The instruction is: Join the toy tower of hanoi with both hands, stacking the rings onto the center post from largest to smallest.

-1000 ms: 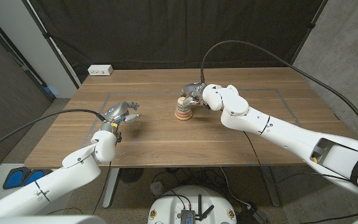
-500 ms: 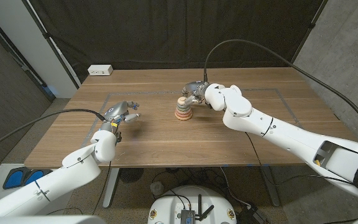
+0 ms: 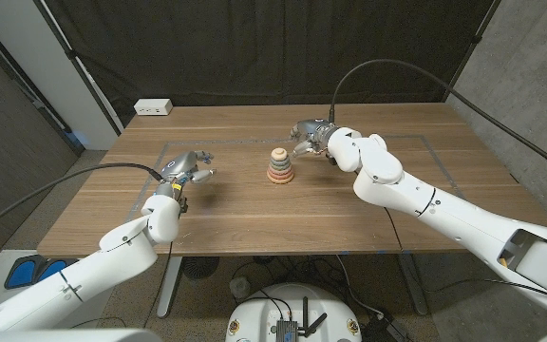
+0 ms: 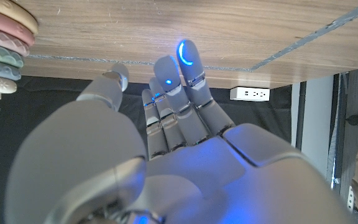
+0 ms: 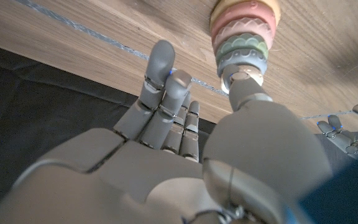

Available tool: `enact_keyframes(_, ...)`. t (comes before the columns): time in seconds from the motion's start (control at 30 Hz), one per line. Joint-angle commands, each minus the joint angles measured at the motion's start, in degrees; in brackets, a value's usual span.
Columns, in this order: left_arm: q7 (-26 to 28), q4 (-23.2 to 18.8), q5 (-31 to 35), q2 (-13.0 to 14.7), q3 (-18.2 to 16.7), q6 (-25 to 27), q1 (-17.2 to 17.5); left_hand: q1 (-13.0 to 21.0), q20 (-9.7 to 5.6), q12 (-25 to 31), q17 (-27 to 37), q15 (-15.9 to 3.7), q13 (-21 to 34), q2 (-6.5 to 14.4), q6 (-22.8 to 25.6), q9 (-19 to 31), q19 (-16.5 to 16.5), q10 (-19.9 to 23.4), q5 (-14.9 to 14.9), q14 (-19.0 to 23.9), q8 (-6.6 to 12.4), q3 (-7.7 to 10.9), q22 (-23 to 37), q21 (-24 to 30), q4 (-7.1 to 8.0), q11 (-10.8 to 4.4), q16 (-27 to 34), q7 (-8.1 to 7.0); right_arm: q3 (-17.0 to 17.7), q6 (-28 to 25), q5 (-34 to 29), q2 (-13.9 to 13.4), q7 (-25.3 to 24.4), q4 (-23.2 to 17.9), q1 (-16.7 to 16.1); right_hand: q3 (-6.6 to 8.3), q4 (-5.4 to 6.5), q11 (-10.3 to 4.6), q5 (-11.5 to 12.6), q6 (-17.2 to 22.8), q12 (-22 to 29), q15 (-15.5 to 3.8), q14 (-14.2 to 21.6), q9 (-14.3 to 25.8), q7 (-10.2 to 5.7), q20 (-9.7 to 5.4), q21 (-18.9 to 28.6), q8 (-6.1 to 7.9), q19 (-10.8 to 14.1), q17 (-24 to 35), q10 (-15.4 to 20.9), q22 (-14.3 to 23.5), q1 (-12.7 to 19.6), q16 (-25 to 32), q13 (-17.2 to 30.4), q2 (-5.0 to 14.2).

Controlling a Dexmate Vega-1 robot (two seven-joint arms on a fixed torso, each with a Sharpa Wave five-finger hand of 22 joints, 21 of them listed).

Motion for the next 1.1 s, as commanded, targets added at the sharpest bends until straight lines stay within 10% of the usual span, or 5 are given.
enact_keyframes(0.03,6.2,3.7,1.9,-4.4,1.5,-4.6,-1.5,0.5,-6.96,-0.2,0.3,-2.45,0.1,-0.2,0.0,0.3,0.4,-0.3,0.0,0.0,0.05,0.31,0.1,0.5,-0.12,0.04,0.6,-0.05,7.2,-1.9,5.2,-5.4,-7.0,-5.2,-7.3,0.32,0.01,-0.08,0.2,0.5,0.6,-0.65,0.6,0.4,-0.21,-3.49,-0.1,0.48,0.5,0.2,0.8,0.2,1.1,0.3,0.4,0.22)
enact_keyframes(0.57,2.4,2.7,6.5,-8.0,6.6,5.1,-7.3,0.5,-6.88,-0.1,-0.1,-2.44,0.0,-0.8,0.6,0.2,0.4,0.3,-0.2,-0.1,0.21,-0.21,0.0,0.4,0.16,-0.23,0.7,-0.38,15.4,3.5,16.5,-11.6,-18.1,-4.2,-15.0,0.31,0.54,-0.55,0.7,2.0,1.3,-0.64,2.5,0.7,-0.36,-3.51,0.6,1.10,1.6,1.4,2.9,0.6,2.3,1.5,1.0,1.43)
enact_keyframes(0.7,-2.8,-0.7,11.3,-6.9,10.7,16.8,-10.6,-0.1,-6.78,-0.2,-0.3,-2.44,-0.1,-0.7,0.3,0.1,0.7,0.0,-0.3,0.2,0.09,-0.45,0.1,0.5,0.50,-0.35,0.7,-0.45,16.7,2.6,18.7,-10.3,-22.1,-3.7,-17.1,0.31,0.65,-0.65,0.8,2.3,1.4,-0.62,3.0,0.9,-0.55,-3.49,0.6,1.25,1.6,1.7,3.2,0.6,2.4,1.8,1.2,1.62)
enact_keyframes(1.1,-0.6,-0.4,4.9,-4.7,5.1,6.3,-7.3,0.1,-6.99,-0.3,0.7,-2.42,-0.4,-0.9,0.2,0.1,1.2,-0.1,-0.2,1.1,0.07,-0.28,0.3,0.7,0.13,-0.71,1.6,-0.63,18.7,-0.2,19.2,-9.6,-35.8,-4.8,-23.8,0.02,0.98,-1.03,1.0,4.1,1.7,-0.57,3.8,1.3,-1.11,-3.44,1.2,2.08,2.1,2.1,4.5,0.9,1.7,2.5,1.6,1.67)
